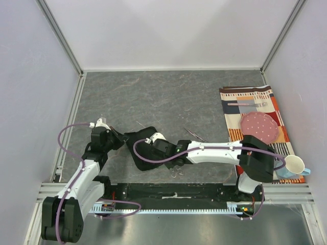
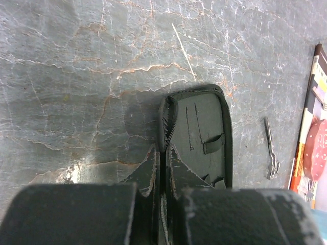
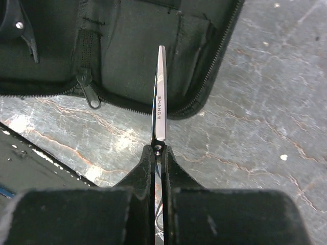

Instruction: Sort the hair-cutting tools

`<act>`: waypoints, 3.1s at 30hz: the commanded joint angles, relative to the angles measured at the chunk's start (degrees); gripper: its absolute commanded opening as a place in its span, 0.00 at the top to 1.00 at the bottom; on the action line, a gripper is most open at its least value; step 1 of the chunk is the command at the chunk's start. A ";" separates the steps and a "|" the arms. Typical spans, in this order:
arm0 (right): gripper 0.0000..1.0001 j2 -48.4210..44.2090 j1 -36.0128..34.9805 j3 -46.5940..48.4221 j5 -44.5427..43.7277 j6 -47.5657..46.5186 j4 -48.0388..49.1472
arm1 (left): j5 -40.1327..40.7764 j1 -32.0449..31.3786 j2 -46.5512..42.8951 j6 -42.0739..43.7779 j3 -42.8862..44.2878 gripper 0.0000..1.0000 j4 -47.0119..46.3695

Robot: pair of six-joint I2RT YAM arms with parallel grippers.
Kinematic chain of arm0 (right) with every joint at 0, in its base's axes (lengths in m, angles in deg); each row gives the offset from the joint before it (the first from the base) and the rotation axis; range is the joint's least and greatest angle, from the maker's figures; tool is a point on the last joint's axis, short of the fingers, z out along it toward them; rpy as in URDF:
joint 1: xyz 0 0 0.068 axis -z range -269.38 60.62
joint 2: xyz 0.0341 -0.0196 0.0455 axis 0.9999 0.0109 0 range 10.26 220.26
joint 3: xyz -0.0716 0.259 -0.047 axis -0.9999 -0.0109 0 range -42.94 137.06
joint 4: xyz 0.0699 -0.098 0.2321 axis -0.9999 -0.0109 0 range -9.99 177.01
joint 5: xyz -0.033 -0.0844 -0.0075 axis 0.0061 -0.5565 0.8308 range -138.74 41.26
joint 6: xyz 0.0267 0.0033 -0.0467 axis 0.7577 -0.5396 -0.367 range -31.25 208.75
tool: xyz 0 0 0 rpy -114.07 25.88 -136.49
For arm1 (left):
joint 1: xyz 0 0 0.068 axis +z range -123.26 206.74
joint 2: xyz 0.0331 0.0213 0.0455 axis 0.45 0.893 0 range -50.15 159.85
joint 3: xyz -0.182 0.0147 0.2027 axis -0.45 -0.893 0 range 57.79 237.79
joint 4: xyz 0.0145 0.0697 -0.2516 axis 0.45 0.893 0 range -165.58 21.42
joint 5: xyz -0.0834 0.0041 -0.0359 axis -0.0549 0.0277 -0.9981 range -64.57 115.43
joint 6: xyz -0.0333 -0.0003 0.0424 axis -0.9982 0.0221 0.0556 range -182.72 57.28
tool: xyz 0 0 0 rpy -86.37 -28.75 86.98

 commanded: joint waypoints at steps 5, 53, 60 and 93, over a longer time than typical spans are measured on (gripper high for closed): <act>1.00 6.52 -0.41 5.06 3.93 0.24 2.00 | -2.42 -0.43 -2.28 -1.32 -0.68 0.98 0.57; 0.59 15.60 6.71 18.08 -2.84 -0.20 5.61 | -2.68 -0.61 -3.95 -0.09 -1.73 0.98 0.83; 0.58 7.77 3.12 12.19 -5.21 3.92 3.14 | -1.98 -0.61 -4.39 0.00 -1.29 0.98 1.01; 0.60 8.99 -1.02 4.27 -7.59 17.02 4.10 | -2.95 -0.61 -4.39 -0.26 -1.91 0.98 0.92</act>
